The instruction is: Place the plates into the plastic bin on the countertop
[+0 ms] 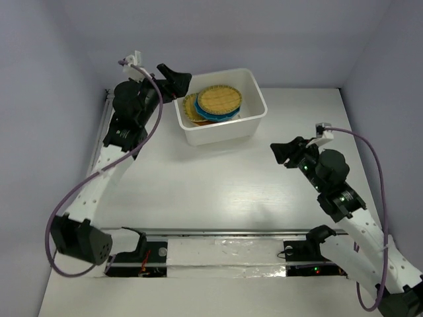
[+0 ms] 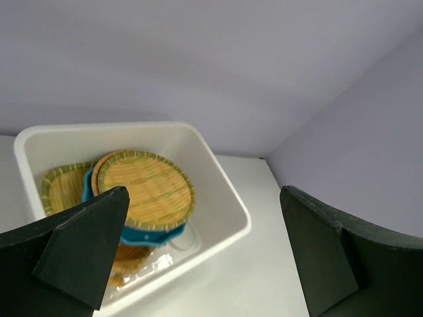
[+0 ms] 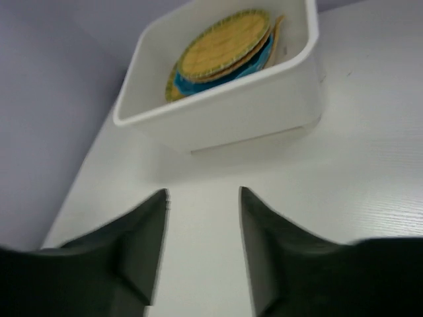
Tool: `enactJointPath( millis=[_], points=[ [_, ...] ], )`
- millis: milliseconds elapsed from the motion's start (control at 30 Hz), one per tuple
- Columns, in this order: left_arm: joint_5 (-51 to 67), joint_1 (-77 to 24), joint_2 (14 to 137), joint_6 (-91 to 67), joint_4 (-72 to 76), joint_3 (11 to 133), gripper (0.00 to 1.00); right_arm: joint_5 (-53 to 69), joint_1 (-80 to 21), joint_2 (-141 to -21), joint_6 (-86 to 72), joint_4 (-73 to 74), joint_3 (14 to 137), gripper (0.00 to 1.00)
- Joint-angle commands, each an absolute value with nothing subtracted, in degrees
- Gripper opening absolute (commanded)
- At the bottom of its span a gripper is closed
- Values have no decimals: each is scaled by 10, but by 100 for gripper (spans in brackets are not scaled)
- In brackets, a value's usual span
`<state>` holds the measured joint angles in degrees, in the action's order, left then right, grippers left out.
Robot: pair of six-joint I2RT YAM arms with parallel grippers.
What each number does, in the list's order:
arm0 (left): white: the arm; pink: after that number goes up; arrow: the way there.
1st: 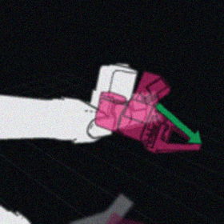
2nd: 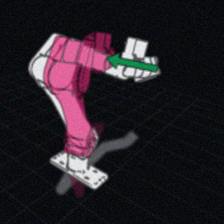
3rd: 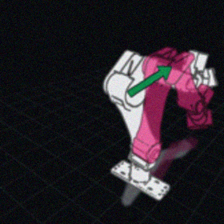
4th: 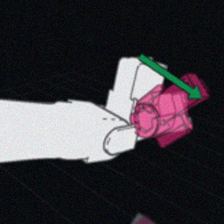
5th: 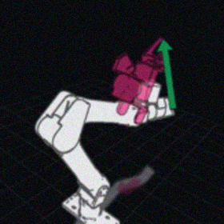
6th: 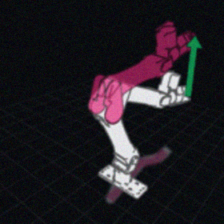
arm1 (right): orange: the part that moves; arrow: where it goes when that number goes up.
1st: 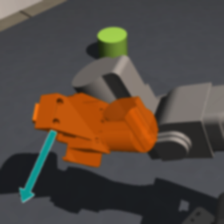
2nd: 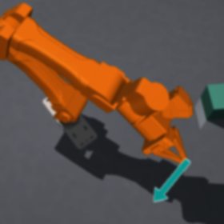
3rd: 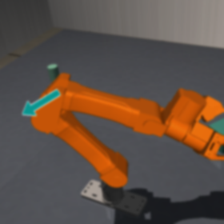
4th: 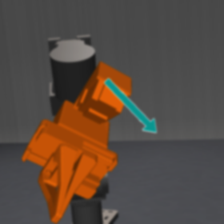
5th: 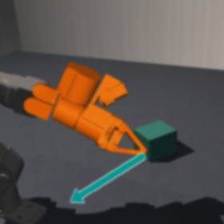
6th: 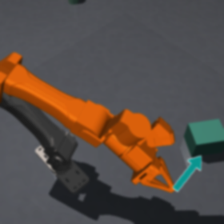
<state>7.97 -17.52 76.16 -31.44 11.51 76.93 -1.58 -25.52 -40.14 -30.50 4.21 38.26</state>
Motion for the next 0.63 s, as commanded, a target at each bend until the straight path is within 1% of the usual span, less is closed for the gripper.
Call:
enactJointPath(
  millis=[0,33,67,100,133,167,233,367,600],
  points=[
    [92,-175,681,-274,87,708,99,-98,-256,-343,-279,66,423,56],
    [88,-175,658,-265,84,667,99,-102,-256,-332,-284,65,420,66],
    [85,-175,608,-260,83,645,99,-108,-256,-322,-287,66,417,77],
    [71,-175,583,-256,83,626,99,-126,-256,-314,-290,69,417,96],
    [64,-175,558,-249,79,590,99,-140,-256,-302,-290,74,417,100],
    [48,-175,514,-243,69,562,99,-169,-256,-295,-288,84,422,100],
    [40,-175,477,-239,57,542,99,-194,-256,-290,-290,95,425,100],
    [30,-175,403,-226,32,504,99,-209,-256,-290,-287,102,428,100],
    [27,-175,380,-212,1,490,99,-245,-256,-278,-284,143,460,100]
  ],
)
